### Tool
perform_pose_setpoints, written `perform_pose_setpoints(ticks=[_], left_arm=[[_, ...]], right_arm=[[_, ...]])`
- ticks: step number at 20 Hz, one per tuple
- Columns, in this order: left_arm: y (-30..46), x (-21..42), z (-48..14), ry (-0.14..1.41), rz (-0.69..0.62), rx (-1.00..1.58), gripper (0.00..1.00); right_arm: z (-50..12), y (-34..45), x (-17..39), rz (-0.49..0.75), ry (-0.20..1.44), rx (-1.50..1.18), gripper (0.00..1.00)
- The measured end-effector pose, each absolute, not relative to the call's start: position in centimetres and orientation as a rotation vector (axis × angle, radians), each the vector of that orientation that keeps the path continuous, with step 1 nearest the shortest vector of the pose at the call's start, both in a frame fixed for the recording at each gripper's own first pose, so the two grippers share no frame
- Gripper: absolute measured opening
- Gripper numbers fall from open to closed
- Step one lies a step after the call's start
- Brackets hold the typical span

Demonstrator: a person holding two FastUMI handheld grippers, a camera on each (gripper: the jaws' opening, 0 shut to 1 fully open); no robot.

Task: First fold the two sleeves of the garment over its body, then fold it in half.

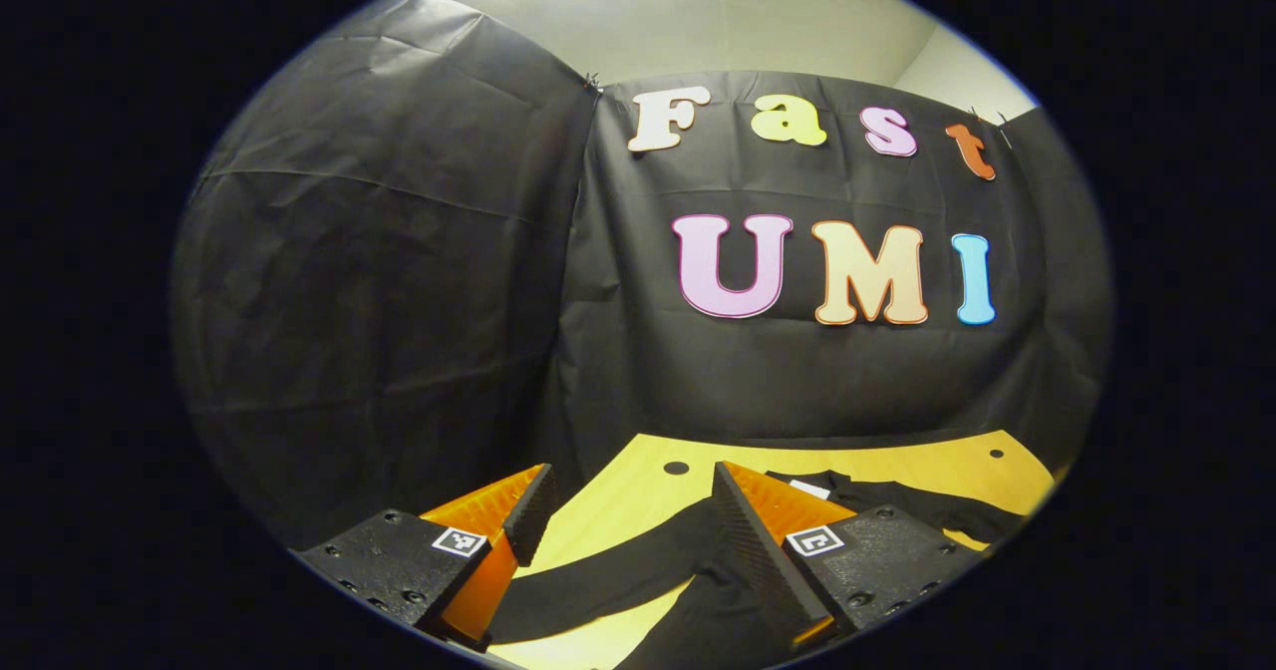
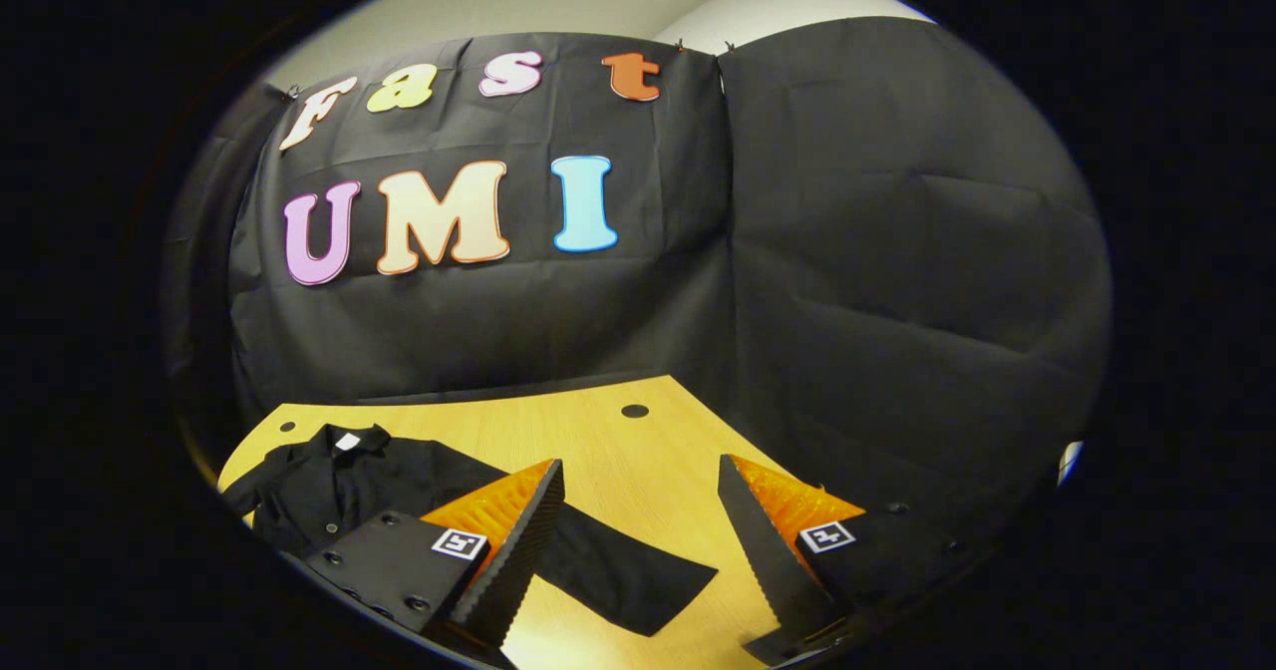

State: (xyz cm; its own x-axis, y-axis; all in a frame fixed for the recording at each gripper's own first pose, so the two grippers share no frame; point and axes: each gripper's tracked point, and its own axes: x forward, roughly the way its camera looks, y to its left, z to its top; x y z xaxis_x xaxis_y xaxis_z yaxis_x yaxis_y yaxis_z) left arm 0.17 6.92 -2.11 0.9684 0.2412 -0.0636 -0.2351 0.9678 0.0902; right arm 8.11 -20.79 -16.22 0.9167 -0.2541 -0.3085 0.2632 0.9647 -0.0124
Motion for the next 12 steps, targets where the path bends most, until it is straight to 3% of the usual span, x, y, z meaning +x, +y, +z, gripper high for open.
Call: perform_pose_setpoints(ticks=[2, 3, 7, 8, 9, 10, 12], left_arm=[[6.9, -0.2, -1.9, 0.071, 0.250, 0.092, 0.92], [6.9, -0.5, -2.0, 0.071, 0.255, 0.095, 0.92], [6.6, -1.8, -2.3, 0.082, 0.279, 0.108, 0.92], [6.6, -2.1, -2.4, 0.082, 0.283, 0.116, 0.92], [6.6, -2.3, -2.4, 0.083, 0.287, 0.126, 0.92], [6.8, -2.7, -2.8, 0.093, 0.298, 0.144, 0.92], [6.8, -2.7, -2.8, 0.097, 0.306, 0.143, 0.92]], right_arm=[[-18.2, -21.4, 8.8, -0.263, 0.351, 0.034, 0.94], [-19.1, -21.7, 9.2, -0.261, 0.367, 0.031, 0.98], [-22.9, -22.4, 9.9, -0.247, 0.442, 0.028, 0.98], [-23.9, -22.5, 10.0, -0.242, 0.461, 0.030, 0.94], [-24.9, -22.6, 10.1, -0.238, 0.483, 0.029, 0.98], [-26.5, -22.9, 10.4, -0.236, 0.518, 0.031, 0.94], [-28.0, -22.9, 10.5, -0.230, 0.551, 0.043, 0.98]])
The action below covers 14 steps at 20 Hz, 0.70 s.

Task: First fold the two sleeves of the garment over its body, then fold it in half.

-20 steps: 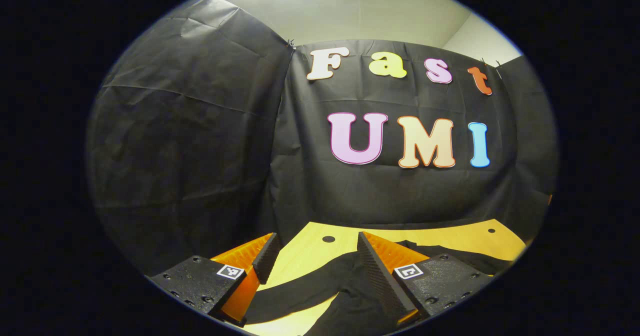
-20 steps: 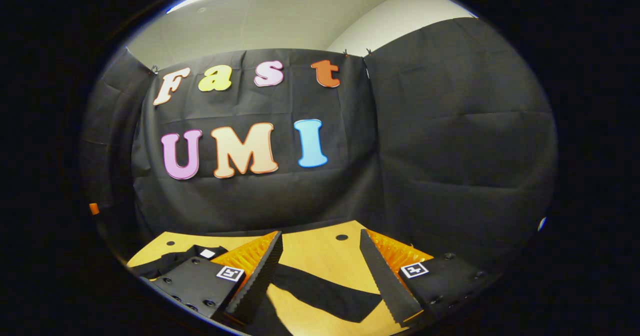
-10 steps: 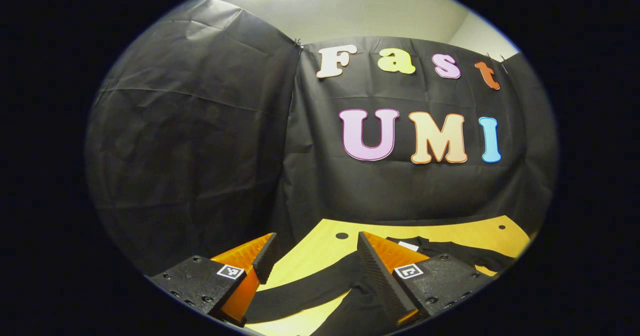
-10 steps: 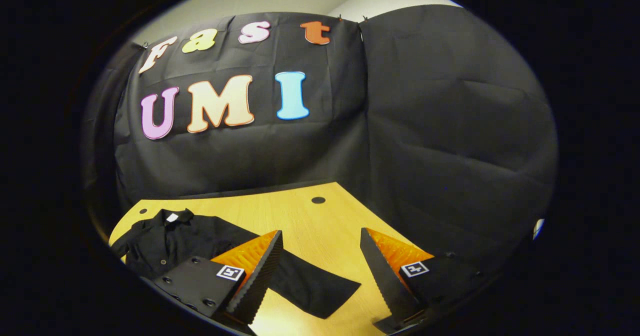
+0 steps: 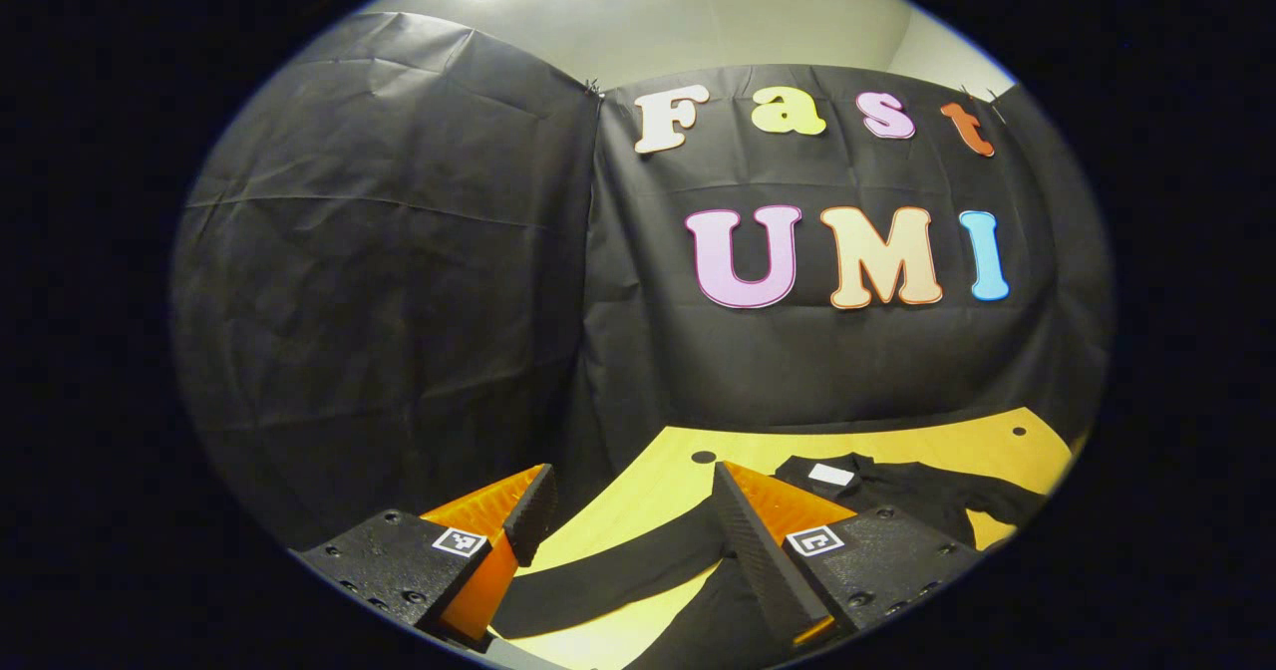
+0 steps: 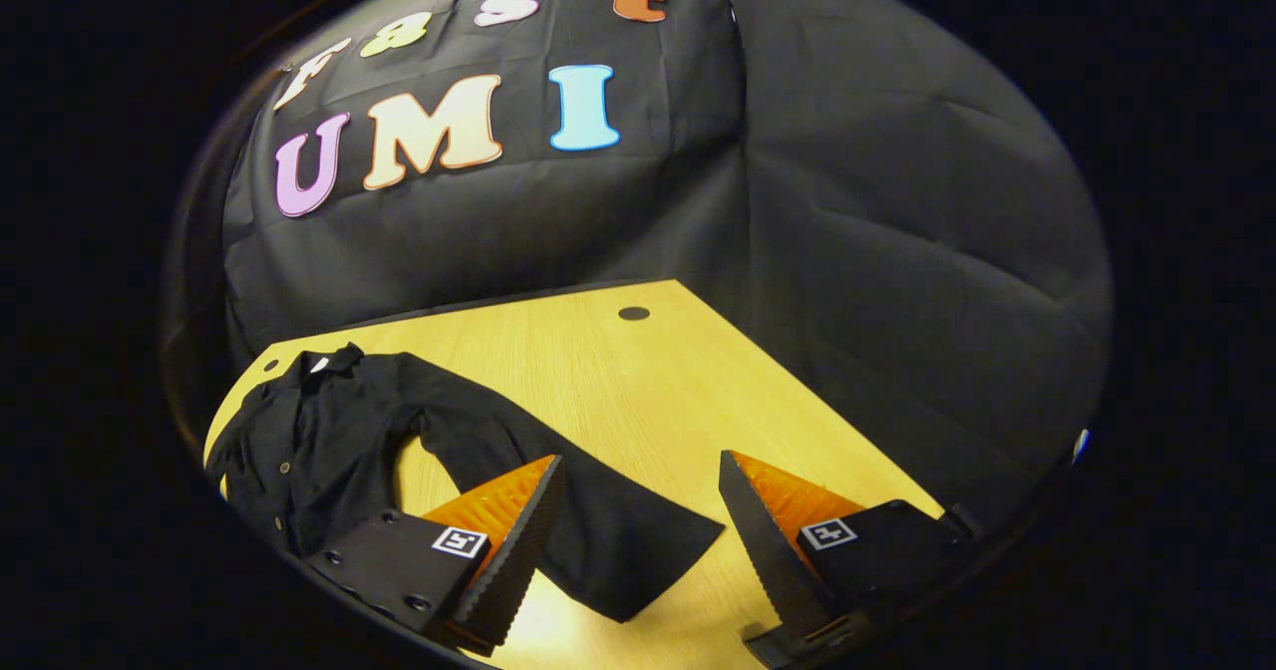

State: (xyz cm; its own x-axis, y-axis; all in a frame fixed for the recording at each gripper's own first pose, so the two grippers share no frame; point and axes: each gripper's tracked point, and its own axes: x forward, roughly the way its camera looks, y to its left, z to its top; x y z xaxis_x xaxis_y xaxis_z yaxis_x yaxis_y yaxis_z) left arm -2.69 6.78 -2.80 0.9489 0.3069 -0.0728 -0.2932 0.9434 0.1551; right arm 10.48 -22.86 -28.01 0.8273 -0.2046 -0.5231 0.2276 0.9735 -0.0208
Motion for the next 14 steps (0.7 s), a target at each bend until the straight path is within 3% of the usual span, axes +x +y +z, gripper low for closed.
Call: perform_pose_setpoints(ticks=[1, 2, 3, 7, 8, 12, 13, 14], left_arm=[[6.7, -2.8, -2.8, 0.098, 0.309, 0.138, 0.92], [6.8, -3.0, -2.8, 0.101, 0.310, 0.133, 0.92], [6.8, -3.1, -2.9, 0.103, 0.311, 0.131, 0.92], [6.9, -3.6, -3.1, 0.114, 0.327, 0.144, 0.92], [7.1, -4.2, -3.1, 0.113, 0.333, 0.146, 0.92], [7.6, -5.4, -2.9, 0.112, 0.351, 0.151, 0.92], [7.6, -5.5, -2.8, 0.112, 0.354, 0.154, 0.92], [7.7, -5.4, -2.9, 0.112, 0.358, 0.157, 0.92]], right_arm=[[-28.9, -22.9, 10.4, -0.226, 0.572, 0.051, 0.94], [-29.8, -22.9, 10.4, -0.223, 0.596, 0.059, 0.98], [-30.8, -23.0, 10.2, -0.222, 0.620, 0.066, 0.94], [-33.9, -23.0, 9.9, -0.213, 0.704, 0.085, 0.94], [-34.4, -23.1, 9.9, -0.210, 0.714, 0.082, 0.98], [-35.8, -23.4, 9.7, -0.199, 0.756, 0.074, 0.98], [-36.1, -23.4, 9.8, -0.197, 0.763, 0.072, 0.94], [-36.3, -23.5, 9.8, -0.197, 0.771, 0.069, 0.98]])
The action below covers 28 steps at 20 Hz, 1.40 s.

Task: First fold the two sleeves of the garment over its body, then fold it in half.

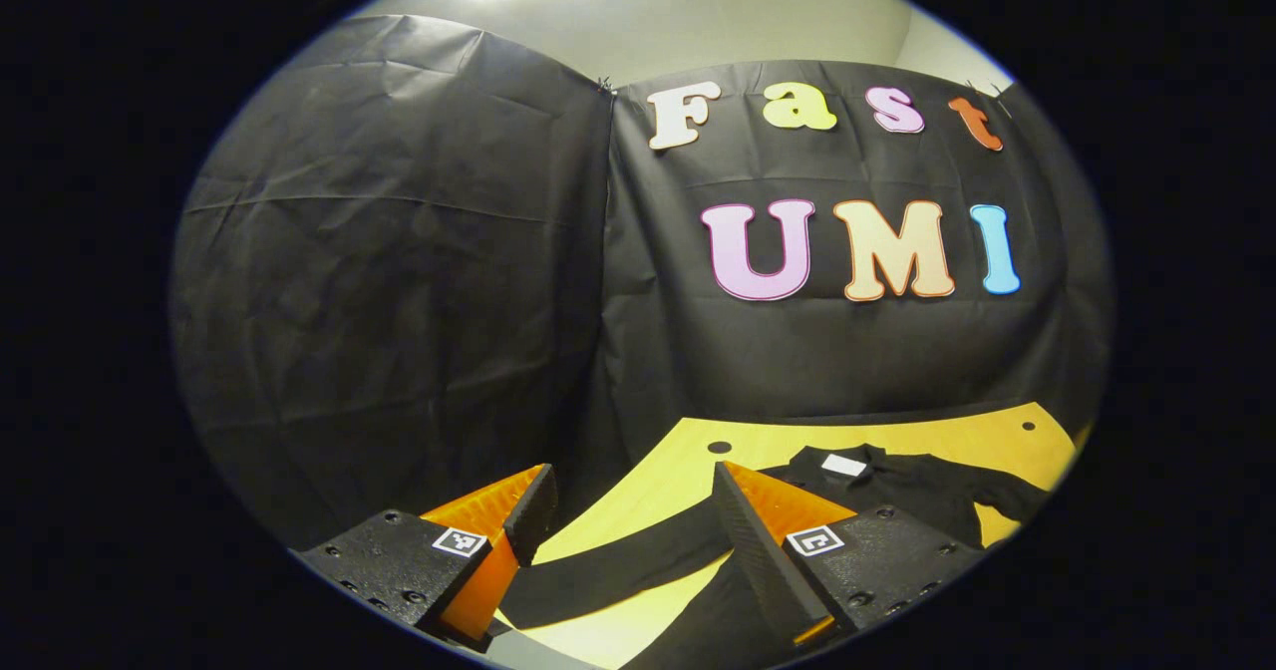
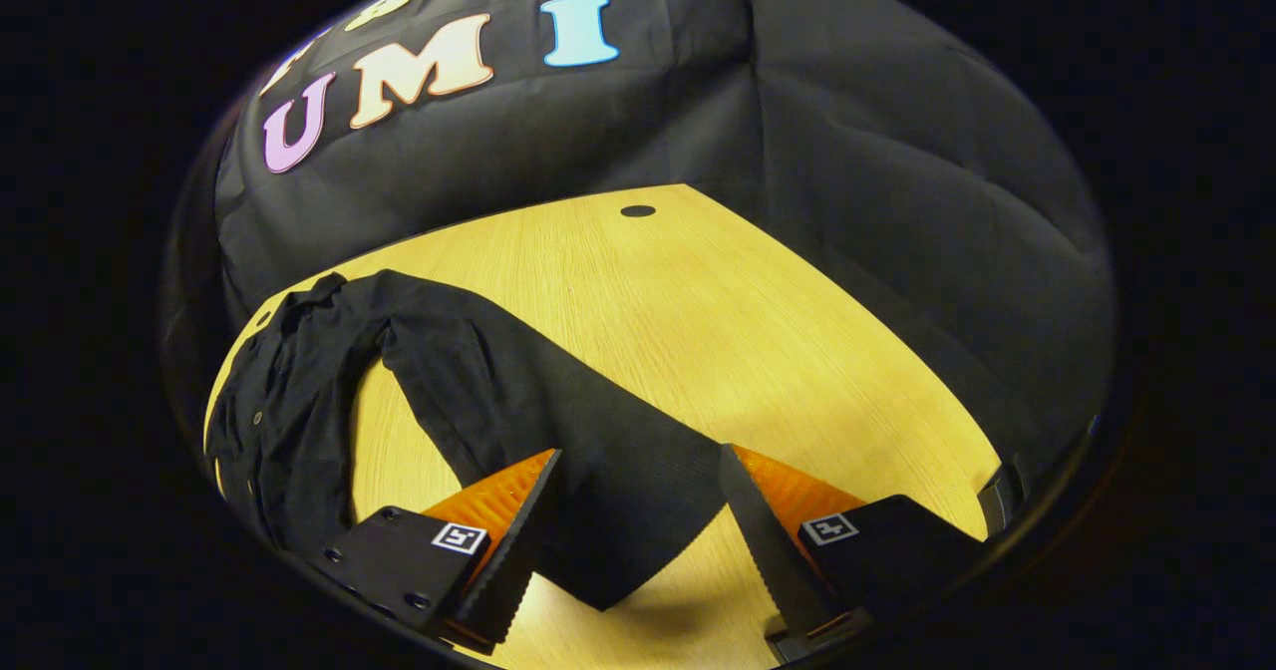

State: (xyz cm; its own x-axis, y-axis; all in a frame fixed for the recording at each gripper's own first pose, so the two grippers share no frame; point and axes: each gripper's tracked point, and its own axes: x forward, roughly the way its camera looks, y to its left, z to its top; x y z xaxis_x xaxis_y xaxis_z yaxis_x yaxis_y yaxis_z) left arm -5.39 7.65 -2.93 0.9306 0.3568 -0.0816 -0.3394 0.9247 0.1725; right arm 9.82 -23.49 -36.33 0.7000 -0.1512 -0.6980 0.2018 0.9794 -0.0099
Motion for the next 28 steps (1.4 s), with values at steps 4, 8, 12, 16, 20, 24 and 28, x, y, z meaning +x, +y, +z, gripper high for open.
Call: perform_pose_setpoints(ticks=[4, 8, 12, 16, 20, 24, 28], left_arm=[[7.7, -5.4, -2.8, 0.109, 0.364, 0.165, 0.92], [7.4, -5.2, -3.2, 0.119, 0.358, 0.165, 0.92], [7.0, -4.8, -4.0, 0.132, 0.345, 0.157, 0.93], [7.0, -4.5, -4.1, 0.134, 0.334, 0.155, 0.93], [6.7, -4.3, -4.4, 0.141, 0.317, 0.148, 0.93], [6.3, -4.0, -4.8, 0.148, 0.293, 0.146, 0.92], [5.7, -3.7, -5.1, 0.154, 0.268, 0.151, 0.93]], right_arm=[[-37.3, -23.6, 9.7, -0.206, 0.794, 0.061, 0.98], [-37.5, -23.8, 9.5, -0.205, 0.805, 0.029, 0.98], [-37.5, -23.9, 9.5, -0.206, 0.799, 0.043, 0.98], [-37.8, -23.5, 9.9, -0.222, 0.788, 0.056, 0.77], [-37.9, -22.6, 9.9, -0.212, 0.787, 0.072, 0.46], [-37.8, -22.3, 9.9, -0.236, 0.793, 0.078, 0.16], [-38.0, -22.6, 10.1, -0.251, 0.754, -0.013, 0.11]])
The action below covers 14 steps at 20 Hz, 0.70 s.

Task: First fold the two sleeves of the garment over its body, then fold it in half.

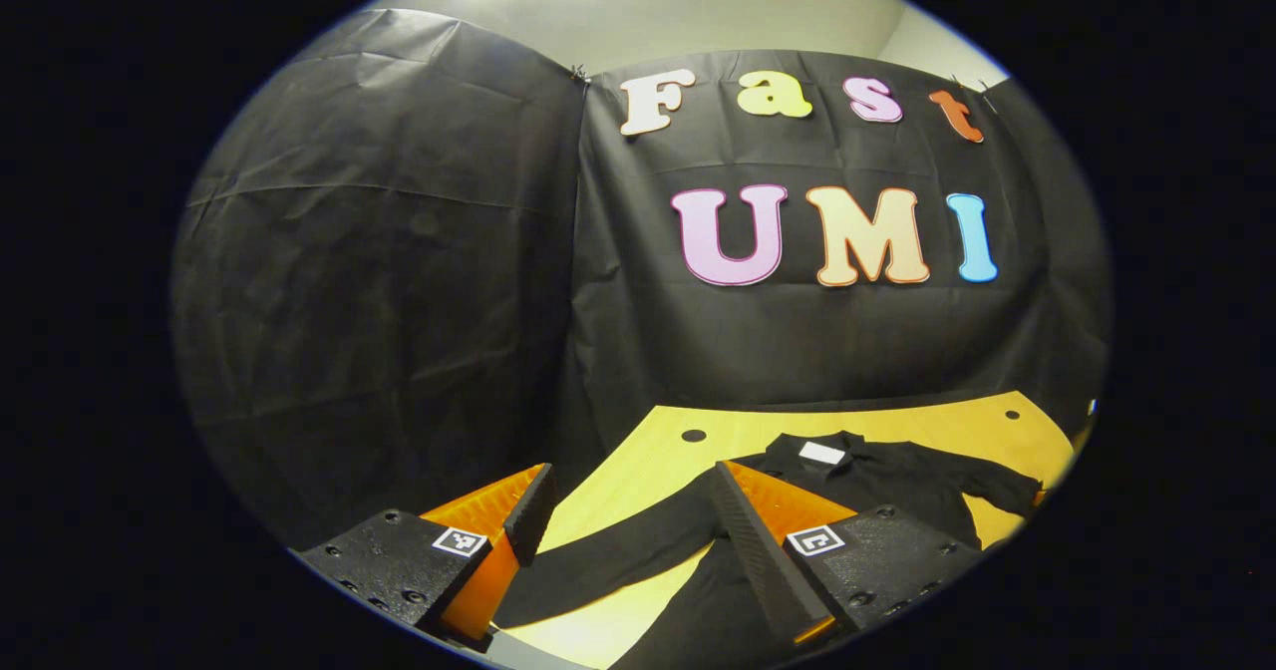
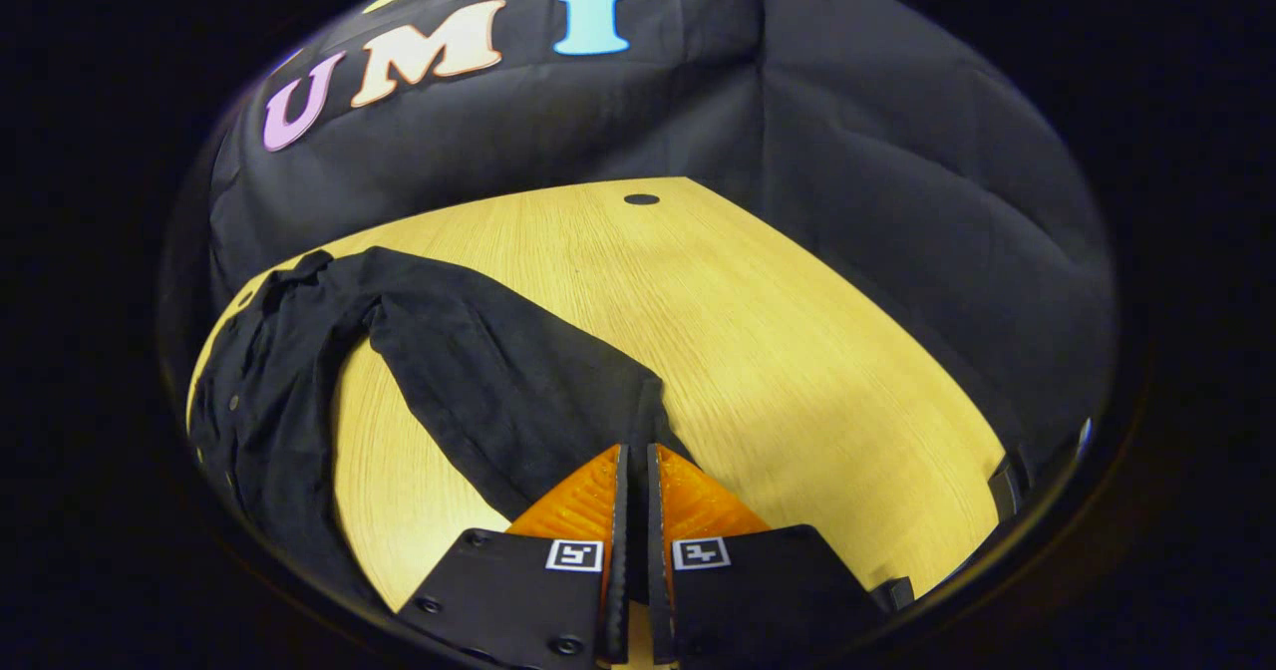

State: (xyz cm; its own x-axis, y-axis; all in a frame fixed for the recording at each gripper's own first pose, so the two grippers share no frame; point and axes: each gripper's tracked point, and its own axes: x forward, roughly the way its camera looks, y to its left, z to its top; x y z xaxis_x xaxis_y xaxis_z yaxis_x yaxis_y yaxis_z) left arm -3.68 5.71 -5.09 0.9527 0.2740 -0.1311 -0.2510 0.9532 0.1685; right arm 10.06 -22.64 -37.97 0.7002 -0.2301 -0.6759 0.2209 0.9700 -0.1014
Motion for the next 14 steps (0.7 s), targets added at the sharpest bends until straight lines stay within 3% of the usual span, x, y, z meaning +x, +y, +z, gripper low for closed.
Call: perform_pose_setpoints(ticks=[5, 14], left_arm=[[6.0, -3.4, -5.1, 0.155, 0.260, 0.161, 0.93], [6.9, -3.3, -5.4, 0.166, 0.257, 0.151, 0.92]], right_arm=[[-38.0, -22.0, 10.0, -0.265, 0.788, 0.095, 0.05], [-37.5, -21.9, 9.7, -0.270, 0.877, 0.079, 0.02]])
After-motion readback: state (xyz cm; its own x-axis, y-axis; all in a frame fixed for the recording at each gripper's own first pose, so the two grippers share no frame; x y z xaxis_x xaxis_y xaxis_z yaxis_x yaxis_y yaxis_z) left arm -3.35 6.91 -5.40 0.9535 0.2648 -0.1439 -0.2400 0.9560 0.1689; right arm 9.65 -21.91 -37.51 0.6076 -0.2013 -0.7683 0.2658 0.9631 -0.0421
